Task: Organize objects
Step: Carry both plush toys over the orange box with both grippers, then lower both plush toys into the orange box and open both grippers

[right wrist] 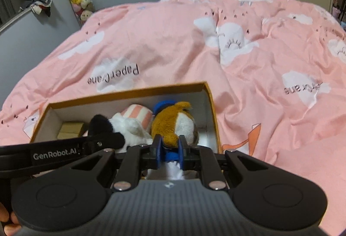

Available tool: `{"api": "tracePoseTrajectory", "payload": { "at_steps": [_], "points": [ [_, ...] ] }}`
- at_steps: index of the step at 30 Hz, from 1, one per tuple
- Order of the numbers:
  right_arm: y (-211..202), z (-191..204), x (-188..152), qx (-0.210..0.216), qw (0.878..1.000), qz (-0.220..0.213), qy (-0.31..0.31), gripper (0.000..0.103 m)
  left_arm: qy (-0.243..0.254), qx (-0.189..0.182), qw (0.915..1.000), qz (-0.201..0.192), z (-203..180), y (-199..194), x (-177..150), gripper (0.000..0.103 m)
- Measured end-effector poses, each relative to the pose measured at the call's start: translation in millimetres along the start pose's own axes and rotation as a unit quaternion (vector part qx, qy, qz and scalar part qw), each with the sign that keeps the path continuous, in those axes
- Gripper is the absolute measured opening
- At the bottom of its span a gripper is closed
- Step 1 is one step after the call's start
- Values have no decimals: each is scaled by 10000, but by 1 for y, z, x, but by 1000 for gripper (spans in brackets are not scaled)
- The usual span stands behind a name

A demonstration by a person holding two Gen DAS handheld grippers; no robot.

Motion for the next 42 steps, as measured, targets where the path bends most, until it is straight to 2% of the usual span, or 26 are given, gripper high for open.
{"api": "tracePoseTrajectory", "payload": {
  "at_steps": [6, 9, 11, 15, 18, 20, 23, 25, 27, 29, 30, 33, 37, 42],
  "points": [
    [22, 5, -7, -197, 9977, 182, -618, 15, 289, 171, 9994, 10, -6, 17, -6, 48],
    [31, 13, -11, -201, 9934, 373, -1065, 15, 236, 159, 9992, 295, -3, 28, -11, 50],
    [38, 12, -13, -202, 9923, 508, -1110, 14, 248, 122, 9986, 451, -1, 30, -10, 53],
    [38, 12, -11, -171, 9908, 501, -1244, 14, 226, 14, 9978, 629, 2, 25, -6, 53],
    [31, 13, -11, -199, 9884, 463, -1430, 19, 295, -117, 9970, 712, 0, 14, -6, 55],
    [22, 13, -11, -277, 9861, 418, -1582, 35, 357, -186, 9966, 712, -1, 6, -6, 55],
    [12, 12, -17, -243, 9831, 544, -1733, 33, 409, -239, 9961, 740, -2, 1, -9, 41],
    [9, 12, -23, -55, 9831, 773, -1656, 26, 379, -260, 9960, 770, -1, 2, -10, 32],
    [9, 13, -31, 210, 9829, 1034, -1507, 24, 274, -254, 9964, 767, 2, 5, -12, 28],
    [11, 15, -38, 348, 9810, 1223, -1463, 14, 186, -248, 9960, 833, 4, 8, -15, 25],
    [13, 16, -40, 346, 9800, 1293, -1475, 13, 124, -243, 9958, 875, 5, 11, -17, 23],
    [22, 15, -45, 178, 9786, 1388, -1506, 7, -12, -247, 9956, 904, 8, 14, -19, 23],
    [29, 9, -42, 98, 9828, 1311, -1299, 0, -144, -288, 9949, 957, 7, 19, -21, 23],
    [34, 10, -39, -35, 9842, 1255, -1248, 0, -77, -158, 9953, 952, 1, 22, -23, 23]
  ]
}}
Point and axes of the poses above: each gripper's, at about its wrist camera, not at the fingertips, and y roughly the way its jaws point, z to its left, x to its top, the point moved 8 cm from there along y, roughly the way its jaws point, and after that the axes turned 6 degrees about z, right-handed, at the moved point
